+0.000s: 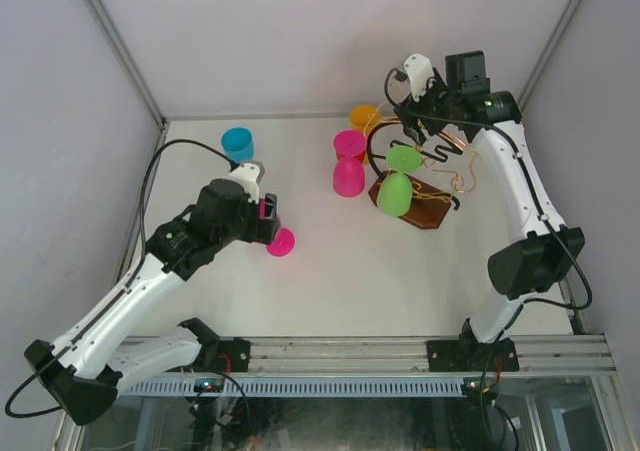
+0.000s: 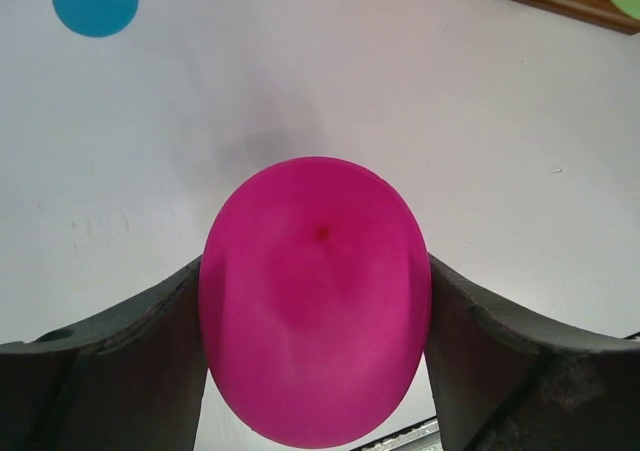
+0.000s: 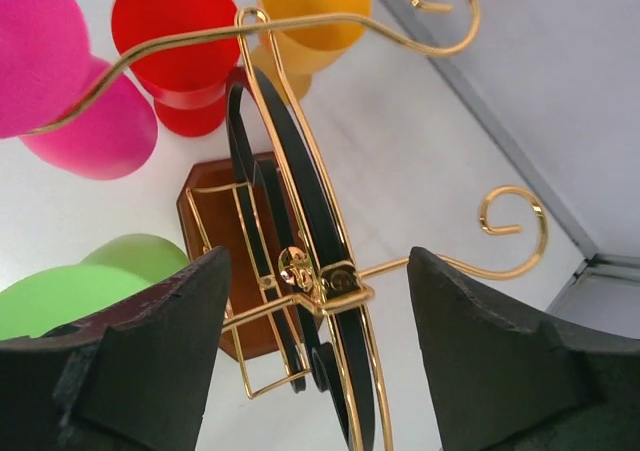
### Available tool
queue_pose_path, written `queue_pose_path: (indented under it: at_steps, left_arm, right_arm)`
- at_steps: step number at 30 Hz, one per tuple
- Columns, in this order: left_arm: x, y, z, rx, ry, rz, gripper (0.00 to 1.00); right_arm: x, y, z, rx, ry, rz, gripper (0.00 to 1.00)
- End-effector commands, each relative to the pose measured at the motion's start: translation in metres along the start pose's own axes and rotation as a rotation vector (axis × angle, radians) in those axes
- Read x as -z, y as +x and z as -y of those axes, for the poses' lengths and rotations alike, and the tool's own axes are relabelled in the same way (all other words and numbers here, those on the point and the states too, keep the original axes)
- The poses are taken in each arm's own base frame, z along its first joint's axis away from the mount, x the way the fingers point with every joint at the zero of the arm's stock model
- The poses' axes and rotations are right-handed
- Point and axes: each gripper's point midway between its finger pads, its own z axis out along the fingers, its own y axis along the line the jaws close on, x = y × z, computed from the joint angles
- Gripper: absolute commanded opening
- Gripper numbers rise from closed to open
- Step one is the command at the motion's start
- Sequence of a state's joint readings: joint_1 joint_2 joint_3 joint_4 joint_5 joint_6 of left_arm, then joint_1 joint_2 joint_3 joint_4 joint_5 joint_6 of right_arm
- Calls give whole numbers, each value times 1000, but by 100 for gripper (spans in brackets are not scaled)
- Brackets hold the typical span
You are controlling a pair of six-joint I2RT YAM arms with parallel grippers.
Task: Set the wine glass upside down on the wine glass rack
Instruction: Move the wine rack to the center of the board.
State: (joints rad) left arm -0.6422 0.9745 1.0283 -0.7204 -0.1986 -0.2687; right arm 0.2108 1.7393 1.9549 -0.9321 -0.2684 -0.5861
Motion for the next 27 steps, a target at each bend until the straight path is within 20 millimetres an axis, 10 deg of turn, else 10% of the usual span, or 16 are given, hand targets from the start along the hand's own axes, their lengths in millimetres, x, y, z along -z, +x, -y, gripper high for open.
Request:
queue_pose_path:
  at_steps: [1, 7, 12, 27]
  left_arm:
    - [10, -6, 3, 3, 36, 65, 76]
    - [24, -15, 3, 14, 59, 130, 75]
    - [38, -28, 4, 24, 86, 215, 75]
    - [79, -66, 20, 85, 231, 484, 75]
  right_arm:
    - [69, -59, 9, -11, 114, 235, 72]
    - [131, -67, 17, -212, 365, 377, 72]
    - [172, -51, -29, -460, 302, 528, 71]
    - [172, -25, -192, -667, 11, 473, 72]
